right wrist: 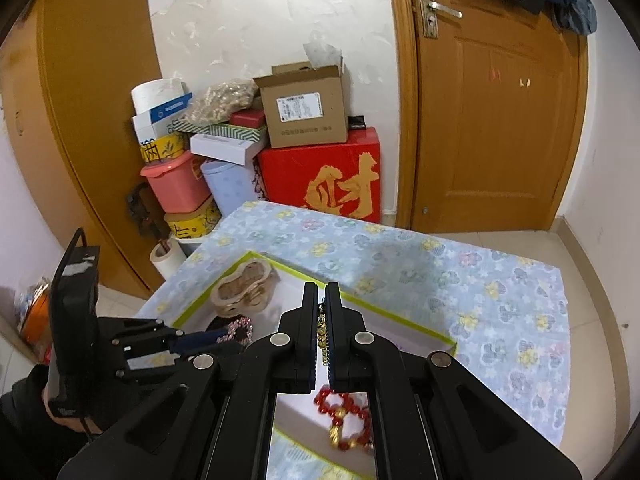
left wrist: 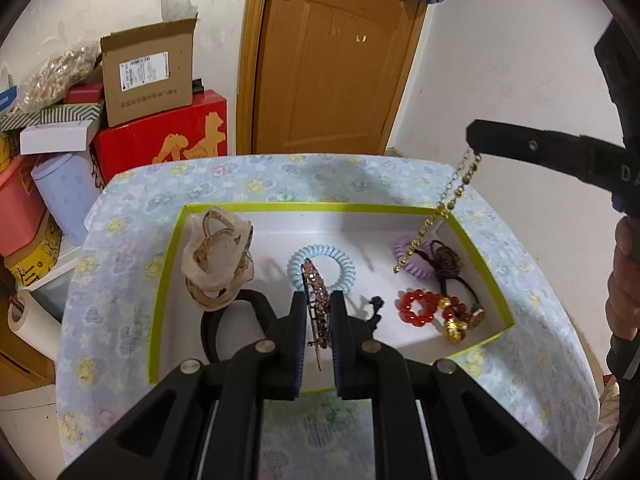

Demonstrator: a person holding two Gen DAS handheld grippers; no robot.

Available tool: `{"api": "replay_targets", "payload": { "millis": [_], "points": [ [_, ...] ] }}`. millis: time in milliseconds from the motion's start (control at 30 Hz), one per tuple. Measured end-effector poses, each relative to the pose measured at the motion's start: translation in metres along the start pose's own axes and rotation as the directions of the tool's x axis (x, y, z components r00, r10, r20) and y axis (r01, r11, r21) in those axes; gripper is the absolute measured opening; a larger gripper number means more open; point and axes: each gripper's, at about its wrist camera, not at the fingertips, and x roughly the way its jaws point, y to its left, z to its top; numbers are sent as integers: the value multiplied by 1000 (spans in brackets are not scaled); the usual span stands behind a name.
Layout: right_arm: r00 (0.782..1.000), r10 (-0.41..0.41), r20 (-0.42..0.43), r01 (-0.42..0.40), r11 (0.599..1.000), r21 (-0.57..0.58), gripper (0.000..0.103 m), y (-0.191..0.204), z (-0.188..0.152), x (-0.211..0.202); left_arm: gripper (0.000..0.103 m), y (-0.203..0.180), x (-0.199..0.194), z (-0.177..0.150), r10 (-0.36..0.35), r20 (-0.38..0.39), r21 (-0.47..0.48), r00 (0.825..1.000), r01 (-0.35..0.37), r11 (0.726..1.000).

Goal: Organize jewelry
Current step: 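Drop the gold chain into the tray with the right tool while the left tool releases the rhinestone clip there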

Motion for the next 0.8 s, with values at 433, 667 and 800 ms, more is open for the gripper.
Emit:
{"api": "replay_targets", "payload": {
  "millis": [433, 667, 800],
  "points": [
    [992, 19, -129, -11, 998, 62, 3, -26, -20, 72, 12, 4, 33, -6, -11, -44, 10, 999, 12, 1000],
    [983, 28, -183, -10, 995, 98, 4, -35, -32, 92, 13, 6, 39, -6, -6, -55, 7, 998, 7, 1000],
    [982, 29, -186, -11, 995, 100, 10, -36, -34, 92, 13, 2, 39, -6, 11, -60, 21, 998, -10, 1000]
  ]
}}
